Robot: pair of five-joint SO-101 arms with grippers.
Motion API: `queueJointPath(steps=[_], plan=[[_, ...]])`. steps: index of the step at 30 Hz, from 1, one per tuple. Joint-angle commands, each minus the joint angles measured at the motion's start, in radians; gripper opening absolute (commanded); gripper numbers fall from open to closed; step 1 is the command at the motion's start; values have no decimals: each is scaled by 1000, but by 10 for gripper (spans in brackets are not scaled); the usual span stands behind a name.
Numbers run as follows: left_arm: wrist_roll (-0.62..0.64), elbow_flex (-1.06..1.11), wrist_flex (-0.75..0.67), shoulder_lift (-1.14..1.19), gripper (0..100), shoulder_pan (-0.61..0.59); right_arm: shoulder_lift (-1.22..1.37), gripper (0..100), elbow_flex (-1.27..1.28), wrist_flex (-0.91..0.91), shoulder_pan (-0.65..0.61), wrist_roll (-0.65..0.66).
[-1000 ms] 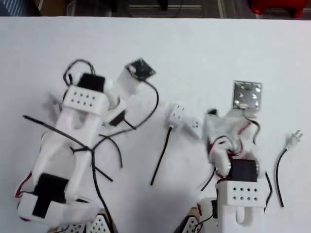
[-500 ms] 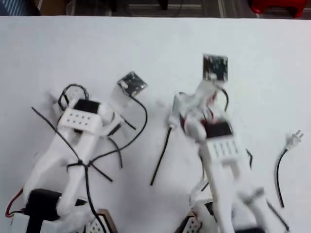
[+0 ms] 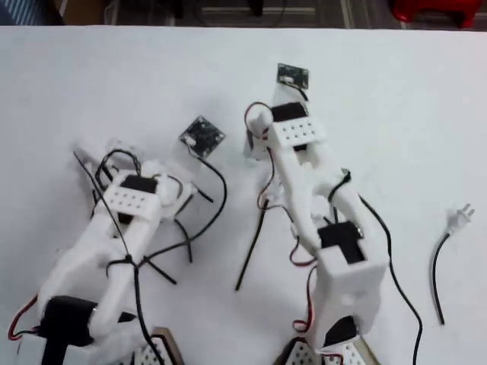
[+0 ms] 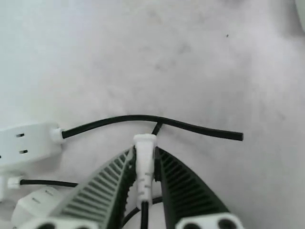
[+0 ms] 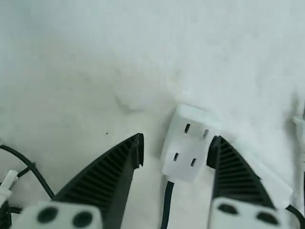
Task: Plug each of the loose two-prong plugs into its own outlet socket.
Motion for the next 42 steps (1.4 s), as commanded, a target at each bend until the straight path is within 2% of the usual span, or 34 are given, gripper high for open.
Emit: queueJointPath(steps=[1,13,19,24,28,36,42], plan=[[12,-5,-20,-39,24,-12,35,225,-80,54,13,-5],[12,-3,-20,-39,24,-12,186,226,-84,-24,73,-5],[12,-3,-20,-39,24,-12,194,190,-84,-30,35,18],[12,-3,-20,-39,24,-13,196,60,-130,-25,-36,264],[11,-3,-20,-39,24,-13,196,88,-160,-24,-87,456],[11,-9,-21,-44,24,-68,202,101,-172,-22,-116,979],[11,-5,-51,-45,24,-79,202,102,-172,122,-127,1315]])
